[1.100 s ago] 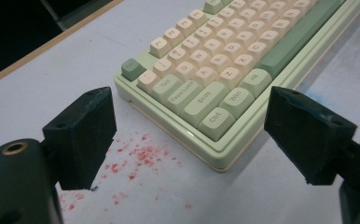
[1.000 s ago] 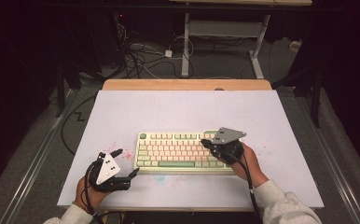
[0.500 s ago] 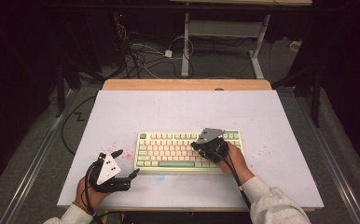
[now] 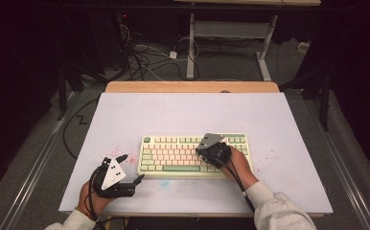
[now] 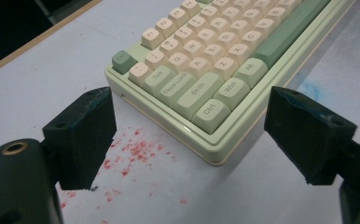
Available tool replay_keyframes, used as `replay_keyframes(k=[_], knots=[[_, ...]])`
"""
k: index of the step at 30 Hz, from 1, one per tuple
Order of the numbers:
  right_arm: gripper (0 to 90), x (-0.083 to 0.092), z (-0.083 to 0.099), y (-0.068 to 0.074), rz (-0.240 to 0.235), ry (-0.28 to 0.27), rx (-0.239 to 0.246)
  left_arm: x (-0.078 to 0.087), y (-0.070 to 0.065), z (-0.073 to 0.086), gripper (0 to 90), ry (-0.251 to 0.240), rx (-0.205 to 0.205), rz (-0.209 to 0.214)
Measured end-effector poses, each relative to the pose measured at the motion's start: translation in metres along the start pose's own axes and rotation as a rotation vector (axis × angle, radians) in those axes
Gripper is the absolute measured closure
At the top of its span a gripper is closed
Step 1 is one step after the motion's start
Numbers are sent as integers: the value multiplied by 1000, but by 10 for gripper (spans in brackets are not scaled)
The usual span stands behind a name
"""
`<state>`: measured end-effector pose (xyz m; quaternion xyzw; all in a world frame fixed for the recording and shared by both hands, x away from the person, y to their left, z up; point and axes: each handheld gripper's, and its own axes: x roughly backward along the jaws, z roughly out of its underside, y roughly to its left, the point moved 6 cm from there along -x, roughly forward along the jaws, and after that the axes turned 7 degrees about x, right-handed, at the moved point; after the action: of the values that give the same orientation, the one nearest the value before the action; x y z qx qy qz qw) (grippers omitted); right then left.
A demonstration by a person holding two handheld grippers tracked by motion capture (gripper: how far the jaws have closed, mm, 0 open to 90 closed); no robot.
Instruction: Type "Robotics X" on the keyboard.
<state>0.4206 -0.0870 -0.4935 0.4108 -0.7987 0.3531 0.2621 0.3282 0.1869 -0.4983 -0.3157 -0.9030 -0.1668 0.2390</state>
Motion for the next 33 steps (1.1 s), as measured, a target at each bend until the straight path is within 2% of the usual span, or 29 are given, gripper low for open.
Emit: replay_keyframes(k=[7,11,14,24,30,33], knots=[[900,10,-2,-2,1,-46,-30,-1,0,0,160,7,-4,3],[900,17,-4,-3,0,-72,-21,-1,0,1,160,11,-6,3],[900,22,-6,-2,8,-92,-39,-1,-1,1,161,17,-4,5],[899,39,-9,-2,25,-159,-48,-2,-1,2,163,26,-8,9],[807,51,-8,-4,36,-202,-60,-2,-1,2,164,27,-7,11],[677,58,-8,-4,39,-233,-60,-2,-1,2,167,28,-6,12]])
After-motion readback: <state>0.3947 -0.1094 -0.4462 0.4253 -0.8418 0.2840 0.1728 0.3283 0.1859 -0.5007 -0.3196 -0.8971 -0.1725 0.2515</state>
